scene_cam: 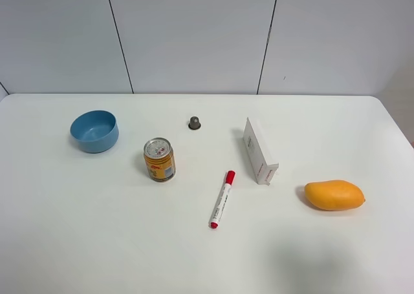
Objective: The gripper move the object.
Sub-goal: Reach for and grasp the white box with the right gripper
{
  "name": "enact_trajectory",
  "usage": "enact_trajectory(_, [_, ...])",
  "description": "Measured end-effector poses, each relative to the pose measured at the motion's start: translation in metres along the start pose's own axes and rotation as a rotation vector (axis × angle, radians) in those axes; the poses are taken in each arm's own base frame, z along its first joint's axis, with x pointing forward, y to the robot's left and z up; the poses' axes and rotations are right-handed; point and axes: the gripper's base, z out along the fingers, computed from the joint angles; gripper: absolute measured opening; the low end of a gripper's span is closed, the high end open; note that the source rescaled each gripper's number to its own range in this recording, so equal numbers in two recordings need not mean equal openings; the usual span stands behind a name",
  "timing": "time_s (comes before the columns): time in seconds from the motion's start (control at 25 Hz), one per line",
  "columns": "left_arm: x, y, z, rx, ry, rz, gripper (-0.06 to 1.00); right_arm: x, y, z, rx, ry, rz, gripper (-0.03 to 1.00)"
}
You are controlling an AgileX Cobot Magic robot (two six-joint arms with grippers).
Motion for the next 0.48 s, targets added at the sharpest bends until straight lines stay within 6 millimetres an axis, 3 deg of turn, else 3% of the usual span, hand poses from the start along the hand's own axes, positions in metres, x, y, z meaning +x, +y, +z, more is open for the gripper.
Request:
enact_trajectory(0.04, [0.0, 0.0, 0.0, 0.0, 0.0, 0.0, 1.0, 0.0, 0.0, 0.0, 0.0, 0.0, 0.0, 0.88])
enact_trajectory(0.48, [0.0, 0.0, 0.0, 0.0, 0.0, 0.0, 1.0, 0.0, 0.0, 0.0, 0.0, 0.0, 0.0, 0.88])
